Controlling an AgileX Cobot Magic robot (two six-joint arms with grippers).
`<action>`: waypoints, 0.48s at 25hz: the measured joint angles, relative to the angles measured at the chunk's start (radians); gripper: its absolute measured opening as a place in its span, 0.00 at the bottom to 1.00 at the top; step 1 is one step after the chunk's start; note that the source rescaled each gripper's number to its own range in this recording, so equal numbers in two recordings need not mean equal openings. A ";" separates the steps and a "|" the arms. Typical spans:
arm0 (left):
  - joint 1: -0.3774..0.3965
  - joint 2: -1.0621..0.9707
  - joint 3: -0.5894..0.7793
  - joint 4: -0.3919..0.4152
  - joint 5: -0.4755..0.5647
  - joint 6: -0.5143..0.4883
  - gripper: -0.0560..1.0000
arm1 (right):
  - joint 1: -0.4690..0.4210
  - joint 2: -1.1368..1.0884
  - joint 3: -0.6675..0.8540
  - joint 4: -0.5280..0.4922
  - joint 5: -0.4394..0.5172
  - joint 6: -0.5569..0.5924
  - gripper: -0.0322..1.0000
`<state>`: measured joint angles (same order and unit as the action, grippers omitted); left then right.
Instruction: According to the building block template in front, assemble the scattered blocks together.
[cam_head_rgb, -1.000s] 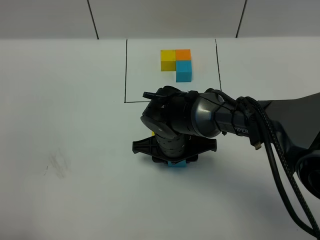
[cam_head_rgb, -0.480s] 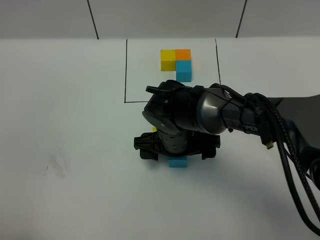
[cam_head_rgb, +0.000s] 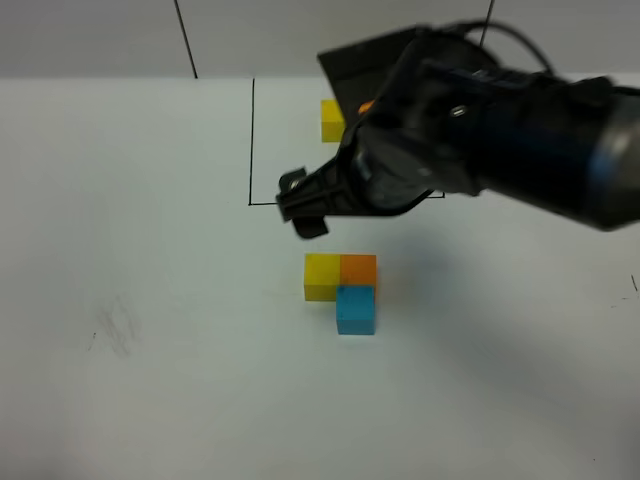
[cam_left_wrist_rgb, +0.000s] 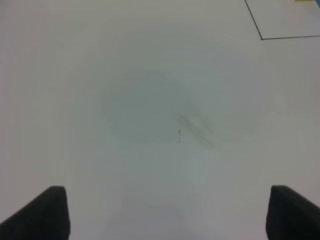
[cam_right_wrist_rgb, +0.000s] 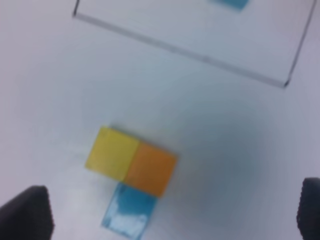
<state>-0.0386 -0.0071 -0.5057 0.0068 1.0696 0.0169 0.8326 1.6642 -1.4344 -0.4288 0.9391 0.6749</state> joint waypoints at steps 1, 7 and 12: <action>0.000 0.000 0.000 0.000 0.000 0.000 0.69 | -0.003 -0.058 0.000 -0.059 0.005 -0.010 1.00; 0.000 0.000 0.000 0.000 0.000 0.000 0.69 | -0.061 -0.382 0.001 -0.379 0.014 -0.049 1.00; 0.000 0.000 0.000 0.000 0.000 0.000 0.69 | -0.195 -0.606 0.003 -0.484 0.056 -0.171 1.00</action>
<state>-0.0386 -0.0071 -0.5057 0.0068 1.0696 0.0169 0.6378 1.0587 -1.4316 -0.9124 0.9954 0.5040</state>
